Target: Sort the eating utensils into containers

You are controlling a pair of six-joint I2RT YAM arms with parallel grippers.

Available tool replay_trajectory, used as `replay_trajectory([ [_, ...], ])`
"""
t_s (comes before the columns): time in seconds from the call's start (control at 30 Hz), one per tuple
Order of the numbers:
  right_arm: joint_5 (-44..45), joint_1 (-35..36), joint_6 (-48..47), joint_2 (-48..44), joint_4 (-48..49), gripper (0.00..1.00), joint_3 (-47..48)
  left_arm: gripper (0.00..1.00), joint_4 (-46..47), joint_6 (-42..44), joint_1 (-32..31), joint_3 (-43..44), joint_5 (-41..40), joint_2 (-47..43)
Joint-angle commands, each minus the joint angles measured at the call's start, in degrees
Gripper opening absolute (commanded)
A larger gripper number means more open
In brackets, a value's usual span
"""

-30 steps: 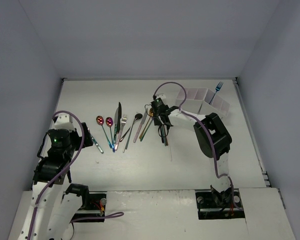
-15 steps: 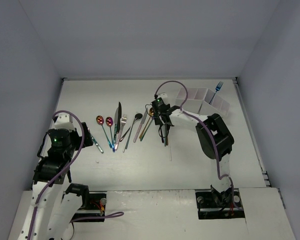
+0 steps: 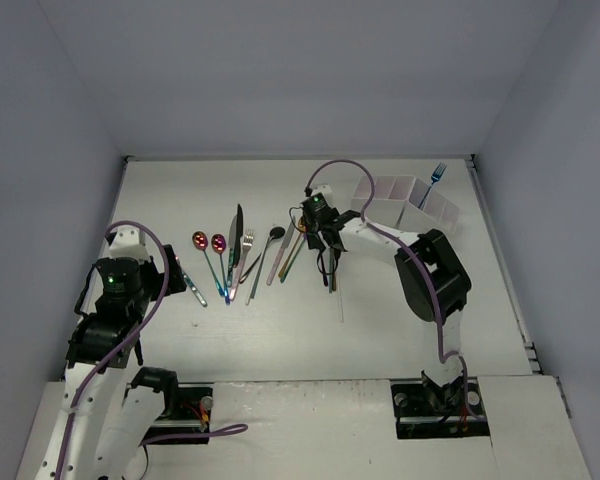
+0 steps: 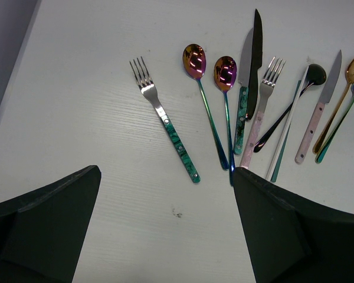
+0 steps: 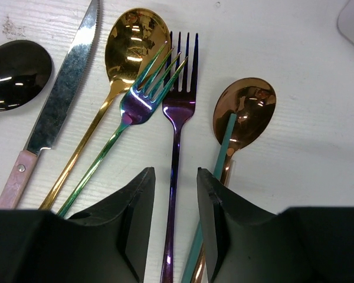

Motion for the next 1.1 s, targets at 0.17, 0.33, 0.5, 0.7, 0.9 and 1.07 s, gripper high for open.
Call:
replay_trajectory([
  [0.17,-0.1,-0.4,1.4,2.8,0.1,0.30,3.3,0.93,3.5,0.5,-0.2,0.8,0.1,0.7],
  [0.33,-0.5,-0.9,1.8,4.8,0.1,0.27,4.2,0.93,3.5,0.5,-0.2,0.8,0.1,0.7],
  [0.5,-0.7,-2.2,3.4,6.4,-0.5,0.13,4.2,0.93,3.2,0.5,-0.2,0.8,-0.8,0.7],
  [0.7,0.2,-4.8,4.6,5.6,-1.8,0.00,3.0,0.93,3.2,0.5,-0.2,0.9,-0.9,0.7],
  [0.9,0.6,-7.3,3.6,-0.4,-1.5,0.00,3.2,0.93,3.2,0.3,-0.2,0.9,-1.1,0.8],
  [1.07,-0.9,-6.6,0.8,-6.8,0.3,0.00,5.2,0.93,3.2,0.4,-0.1,0.9,-1.2,0.5],
])
